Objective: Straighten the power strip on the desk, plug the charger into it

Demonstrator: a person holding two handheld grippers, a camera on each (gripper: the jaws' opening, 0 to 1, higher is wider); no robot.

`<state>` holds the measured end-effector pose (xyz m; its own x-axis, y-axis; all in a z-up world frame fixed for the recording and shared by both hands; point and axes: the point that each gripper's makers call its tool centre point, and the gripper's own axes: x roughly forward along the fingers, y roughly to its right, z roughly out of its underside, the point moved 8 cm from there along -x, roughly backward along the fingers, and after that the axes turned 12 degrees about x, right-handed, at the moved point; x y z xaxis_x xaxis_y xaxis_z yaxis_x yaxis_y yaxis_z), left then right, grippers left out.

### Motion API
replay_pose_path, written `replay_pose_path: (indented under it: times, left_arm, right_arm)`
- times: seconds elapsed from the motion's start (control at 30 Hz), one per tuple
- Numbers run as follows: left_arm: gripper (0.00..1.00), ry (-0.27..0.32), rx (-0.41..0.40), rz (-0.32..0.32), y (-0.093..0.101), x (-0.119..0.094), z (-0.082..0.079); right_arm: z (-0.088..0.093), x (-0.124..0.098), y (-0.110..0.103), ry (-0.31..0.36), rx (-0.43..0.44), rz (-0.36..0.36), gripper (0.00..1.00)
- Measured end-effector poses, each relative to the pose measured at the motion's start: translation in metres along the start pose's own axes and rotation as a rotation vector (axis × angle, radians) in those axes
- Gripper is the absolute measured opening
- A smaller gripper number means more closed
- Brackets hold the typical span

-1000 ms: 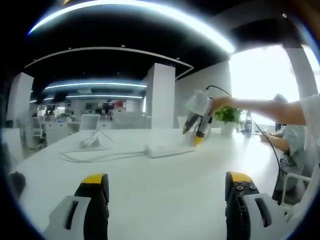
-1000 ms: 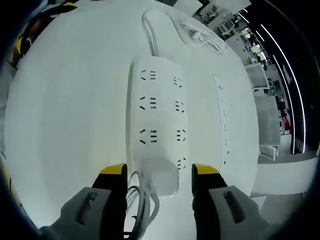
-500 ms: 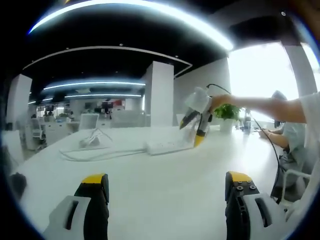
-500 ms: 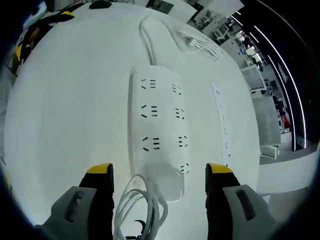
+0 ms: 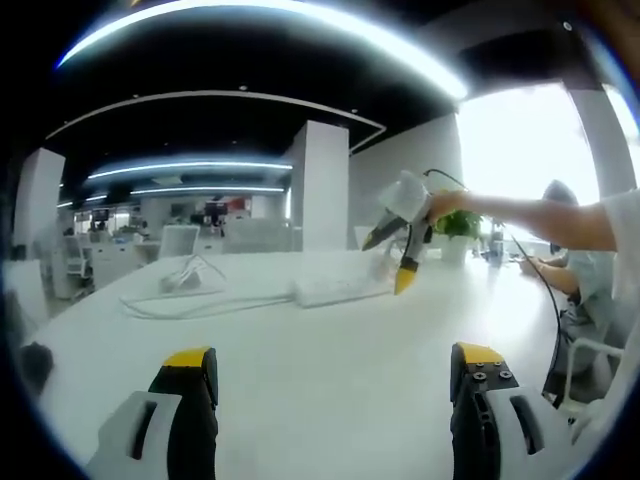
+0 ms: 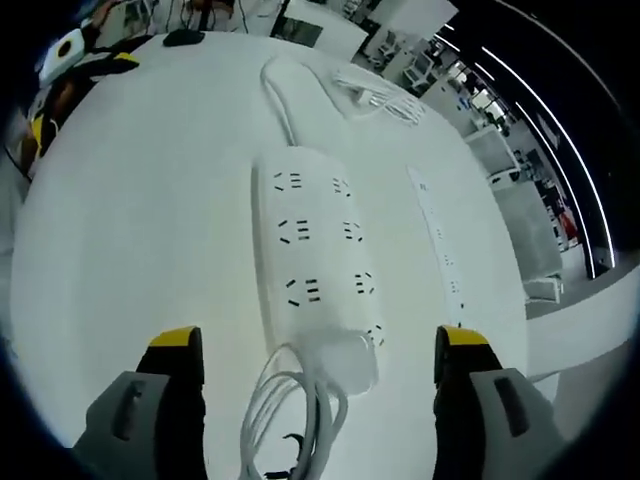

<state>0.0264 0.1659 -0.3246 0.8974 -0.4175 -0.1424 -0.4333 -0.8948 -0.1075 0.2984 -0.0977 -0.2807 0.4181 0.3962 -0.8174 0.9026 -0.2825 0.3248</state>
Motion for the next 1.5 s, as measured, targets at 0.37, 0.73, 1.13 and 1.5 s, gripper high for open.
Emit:
replay_pose_path:
  times: [0.37,0.73,1.13,1.5]
  left_arm:
    - [0.99,-0.002,-0.006,-0.006,-0.001,-0.001,0.002]
    - [0.99,0.009,-0.039,0.011,-0.002,-0.002,0.004]
    - [0.99,0.006,-0.03,0.01,-0.002,0.0,0.002]
    - [0.99,-0.017,-0.02,-0.002,-0.004,0.005,0.002]
  right_arm:
    - [-0.002,-0.008,0.002,0.147,0.099,-0.027,0.99]
    - [-0.004,-0.021,0.0,0.339,0.253,-0.058,0.99]
    - [0.0,-0.038,0.005,0.496,0.385,-0.059,0.99]
    - [0.004,-0.055,0.002,0.635,0.47,-0.035,1.0]
